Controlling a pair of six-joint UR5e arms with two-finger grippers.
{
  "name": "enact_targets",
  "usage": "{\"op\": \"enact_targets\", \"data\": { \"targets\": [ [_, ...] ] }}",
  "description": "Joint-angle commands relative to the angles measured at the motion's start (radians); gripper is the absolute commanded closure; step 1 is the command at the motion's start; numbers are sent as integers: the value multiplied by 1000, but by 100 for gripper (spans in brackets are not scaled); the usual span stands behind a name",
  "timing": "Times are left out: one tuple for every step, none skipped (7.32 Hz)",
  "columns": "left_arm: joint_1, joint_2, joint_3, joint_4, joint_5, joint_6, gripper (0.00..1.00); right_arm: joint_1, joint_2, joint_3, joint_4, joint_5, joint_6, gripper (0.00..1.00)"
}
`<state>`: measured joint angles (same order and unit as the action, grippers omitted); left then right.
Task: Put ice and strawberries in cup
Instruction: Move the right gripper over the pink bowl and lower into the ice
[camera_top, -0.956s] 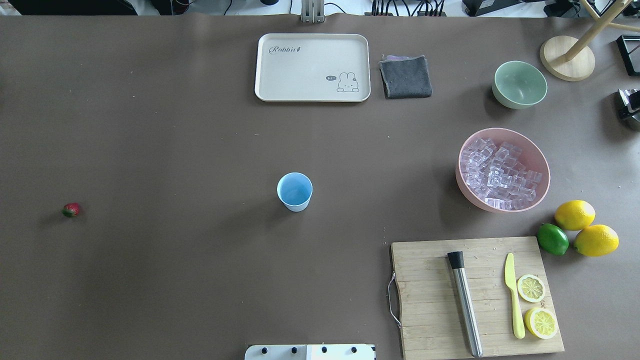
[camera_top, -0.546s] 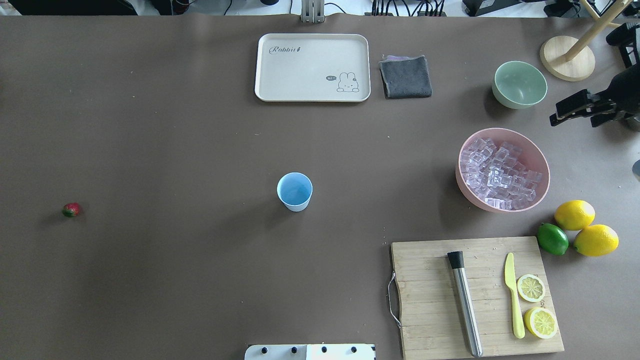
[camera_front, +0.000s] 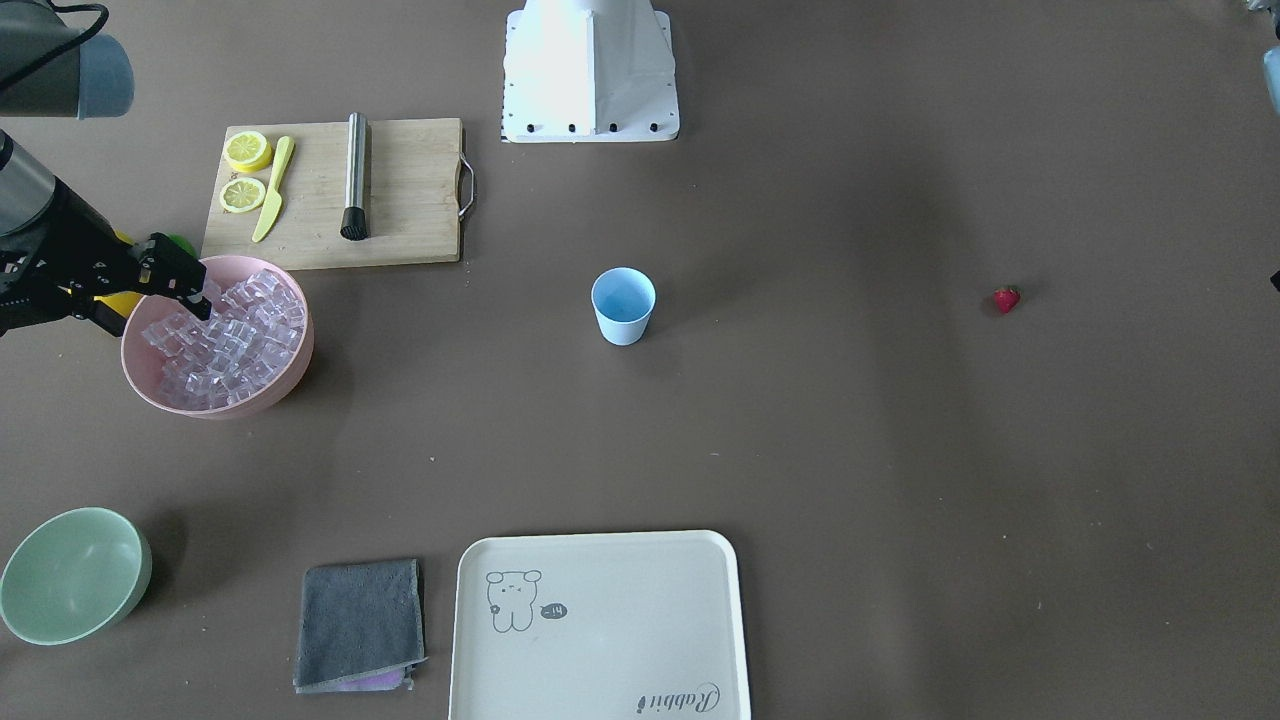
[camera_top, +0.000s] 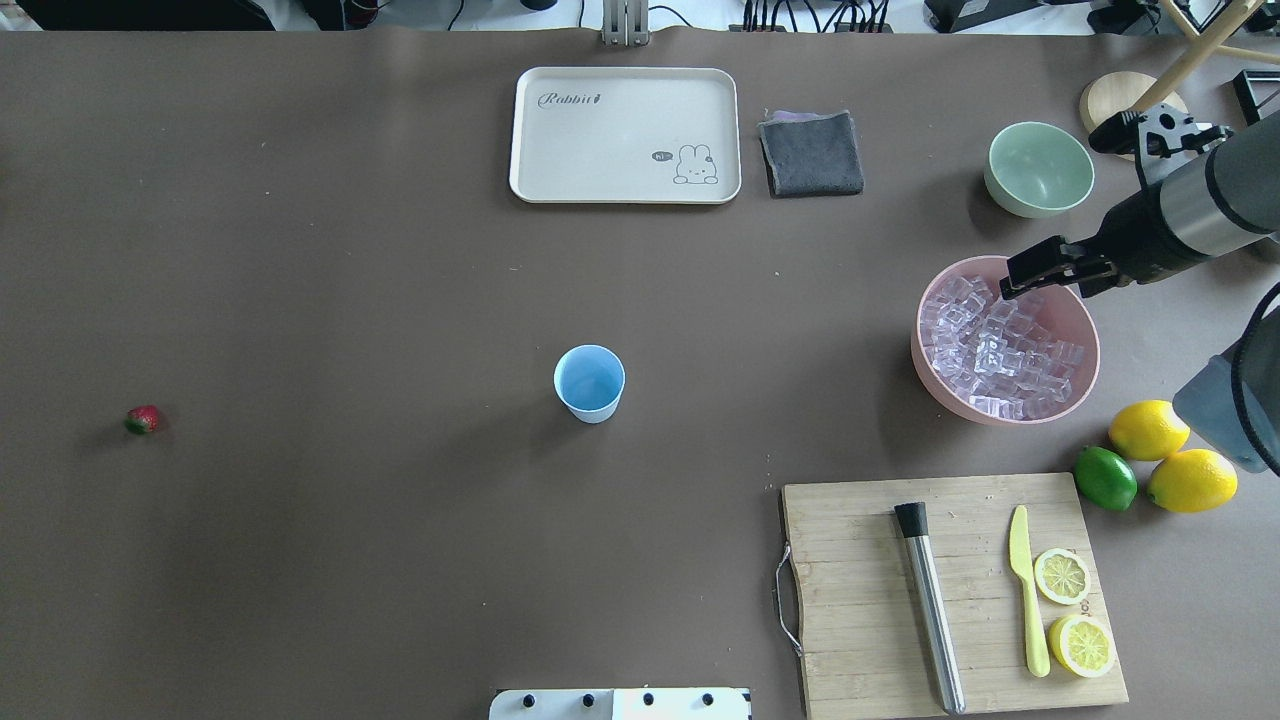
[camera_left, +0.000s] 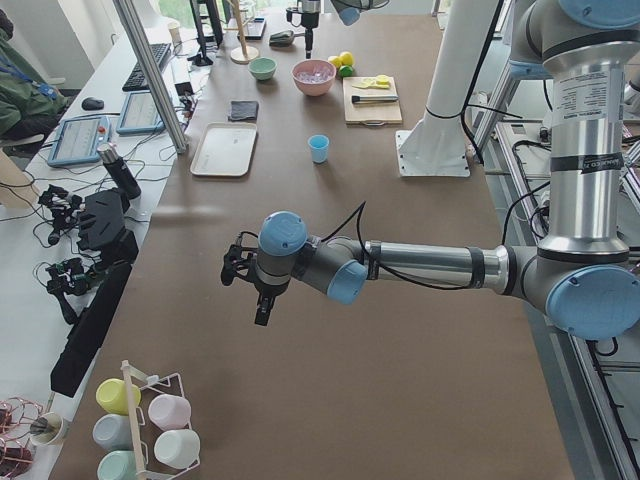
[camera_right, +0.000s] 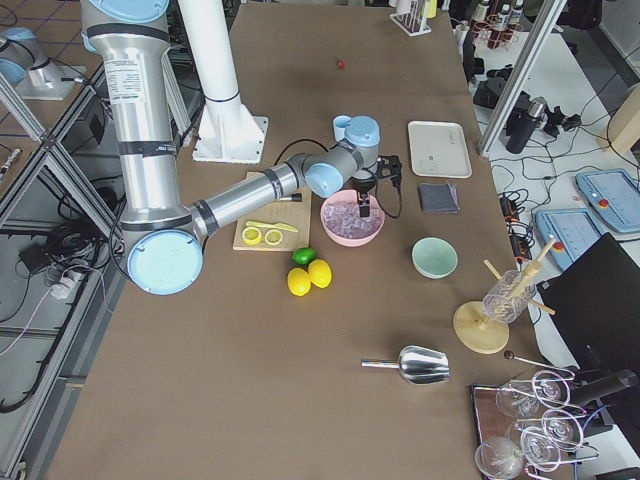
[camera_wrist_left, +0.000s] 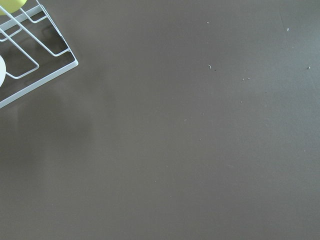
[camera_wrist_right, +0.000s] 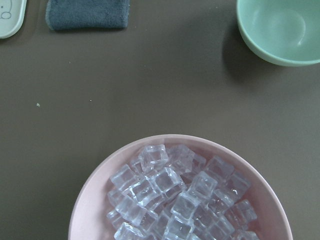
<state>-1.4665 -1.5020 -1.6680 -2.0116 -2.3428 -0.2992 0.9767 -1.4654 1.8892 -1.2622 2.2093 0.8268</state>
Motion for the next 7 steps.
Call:
{"op": "enact_targets", "data": {
  "targets": [
    [0, -7, 10, 1, -1, 2, 2, -97, 0, -13, 47, -89, 97, 0],
    [0, -7, 10, 1, -1, 0, 2, -111, 2, -30, 47, -103, 95, 3],
    [0, -7, 19, -1, -1, 3, 2, -113, 2, -41, 47, -106, 95, 11],
    [0, -7, 20, -1, -1, 3, 2, -118, 2, -47, 46, -115, 89, 11],
    [0, -7, 21, -1, -3, 5, 2, -127, 2, -47, 44, -117, 89, 13],
    [0, -7, 24, -1, -1, 5, 2, -145, 2, -48, 38, -152, 90, 18],
    [0, -7, 25, -1, -1, 5, 2, -167, 4, -57, 35, -184, 90, 17]
  ]
}}
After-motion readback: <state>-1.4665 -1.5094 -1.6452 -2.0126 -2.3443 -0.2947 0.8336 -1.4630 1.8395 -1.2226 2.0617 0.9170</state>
